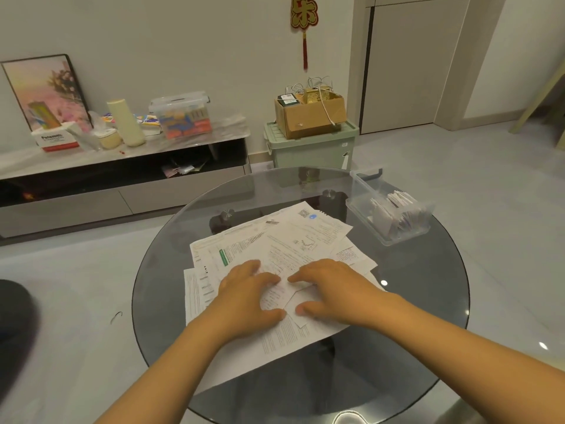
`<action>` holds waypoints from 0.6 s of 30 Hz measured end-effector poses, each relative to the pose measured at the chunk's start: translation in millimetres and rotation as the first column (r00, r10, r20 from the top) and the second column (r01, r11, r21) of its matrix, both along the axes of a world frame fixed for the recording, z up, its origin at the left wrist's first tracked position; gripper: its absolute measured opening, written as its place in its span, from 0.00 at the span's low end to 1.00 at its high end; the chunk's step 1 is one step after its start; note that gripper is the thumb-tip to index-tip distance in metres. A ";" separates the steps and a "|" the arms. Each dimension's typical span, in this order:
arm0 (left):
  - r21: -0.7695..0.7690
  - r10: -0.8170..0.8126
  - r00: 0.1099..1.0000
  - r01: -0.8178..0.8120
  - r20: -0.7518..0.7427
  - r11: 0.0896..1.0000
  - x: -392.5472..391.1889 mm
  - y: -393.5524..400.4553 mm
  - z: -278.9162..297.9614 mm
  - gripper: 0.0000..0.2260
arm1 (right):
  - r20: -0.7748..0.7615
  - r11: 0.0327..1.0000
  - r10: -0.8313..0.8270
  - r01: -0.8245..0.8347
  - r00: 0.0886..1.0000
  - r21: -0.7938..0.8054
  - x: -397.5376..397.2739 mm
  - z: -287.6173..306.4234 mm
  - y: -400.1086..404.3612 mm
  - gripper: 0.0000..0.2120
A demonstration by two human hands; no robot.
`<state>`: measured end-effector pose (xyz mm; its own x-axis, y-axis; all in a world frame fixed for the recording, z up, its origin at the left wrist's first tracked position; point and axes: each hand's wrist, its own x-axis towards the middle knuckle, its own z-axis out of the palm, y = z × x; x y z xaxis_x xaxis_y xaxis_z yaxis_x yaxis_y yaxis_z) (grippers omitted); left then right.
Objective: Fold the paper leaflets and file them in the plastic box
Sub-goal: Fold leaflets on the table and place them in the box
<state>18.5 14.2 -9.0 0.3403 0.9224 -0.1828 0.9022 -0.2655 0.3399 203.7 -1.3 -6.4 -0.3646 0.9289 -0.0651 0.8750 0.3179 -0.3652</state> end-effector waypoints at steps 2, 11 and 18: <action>-0.003 -0.045 0.999 0.045 -0.001 0.999 -4.3 -3.1 0.6 0.29 | 0.017 1.000 0.018 -0.018 1.000 0.002 -0.9 -3.8 -3.6 0.26; 0.141 -0.108 0.994 0.102 0.035 0.985 -10.3 -21.3 6.5 0.16 | -0.108 0.999 -0.032 0.033 0.994 0.008 -0.6 -6.6 -15.4 0.10; -0.016 -0.051 0.980 0.055 0.190 0.998 -19.9 -27.0 19.7 0.08 | -0.239 0.991 -0.083 0.055 0.968 -0.120 9.8 3.9 -20.0 0.09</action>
